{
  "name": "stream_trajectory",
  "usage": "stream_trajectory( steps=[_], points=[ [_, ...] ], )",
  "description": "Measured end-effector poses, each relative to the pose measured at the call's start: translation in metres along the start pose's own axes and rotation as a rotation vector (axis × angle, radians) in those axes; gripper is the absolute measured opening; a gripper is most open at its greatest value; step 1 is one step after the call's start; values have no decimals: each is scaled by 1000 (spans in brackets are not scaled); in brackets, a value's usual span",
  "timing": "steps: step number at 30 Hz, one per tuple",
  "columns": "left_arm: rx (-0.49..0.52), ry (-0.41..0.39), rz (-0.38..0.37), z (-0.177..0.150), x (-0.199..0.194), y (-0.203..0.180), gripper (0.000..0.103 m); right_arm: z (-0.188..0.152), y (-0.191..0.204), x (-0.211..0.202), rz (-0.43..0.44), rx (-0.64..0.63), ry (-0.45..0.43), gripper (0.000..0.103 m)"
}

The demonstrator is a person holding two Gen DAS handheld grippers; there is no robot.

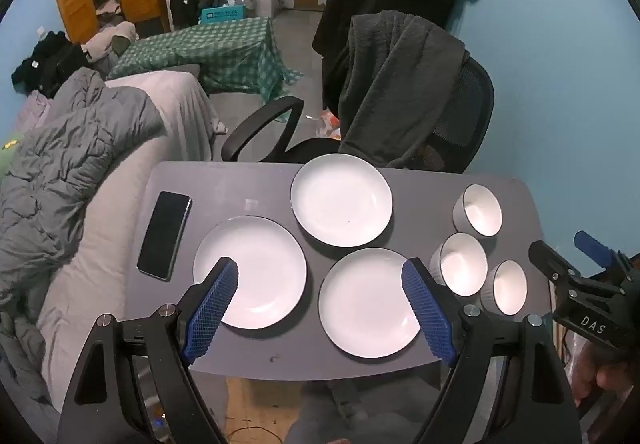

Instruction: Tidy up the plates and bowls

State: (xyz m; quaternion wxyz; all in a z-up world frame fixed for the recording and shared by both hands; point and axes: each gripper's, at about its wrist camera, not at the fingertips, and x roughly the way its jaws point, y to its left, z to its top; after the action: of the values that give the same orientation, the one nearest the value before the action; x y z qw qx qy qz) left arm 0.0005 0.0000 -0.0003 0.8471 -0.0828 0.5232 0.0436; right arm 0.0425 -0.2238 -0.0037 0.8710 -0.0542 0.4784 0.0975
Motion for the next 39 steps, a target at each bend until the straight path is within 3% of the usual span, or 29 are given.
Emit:
stream_trajectory(
  steps=[10,12,16,39],
  points=[
    [38,-23,18,-6,18,-44,85,1,0,1,-5,-4,2,101],
    [8,-37,-19,-3,13,-22,85,0,0,1,-5,-4,3,101],
    [7,-40,-34,0,6,-17,85,0,-1,2,1,-2,3,101],
    [-5,-24,-54,0,-2,0,85,3,6,5,23,-14,10,101]
  ],
)
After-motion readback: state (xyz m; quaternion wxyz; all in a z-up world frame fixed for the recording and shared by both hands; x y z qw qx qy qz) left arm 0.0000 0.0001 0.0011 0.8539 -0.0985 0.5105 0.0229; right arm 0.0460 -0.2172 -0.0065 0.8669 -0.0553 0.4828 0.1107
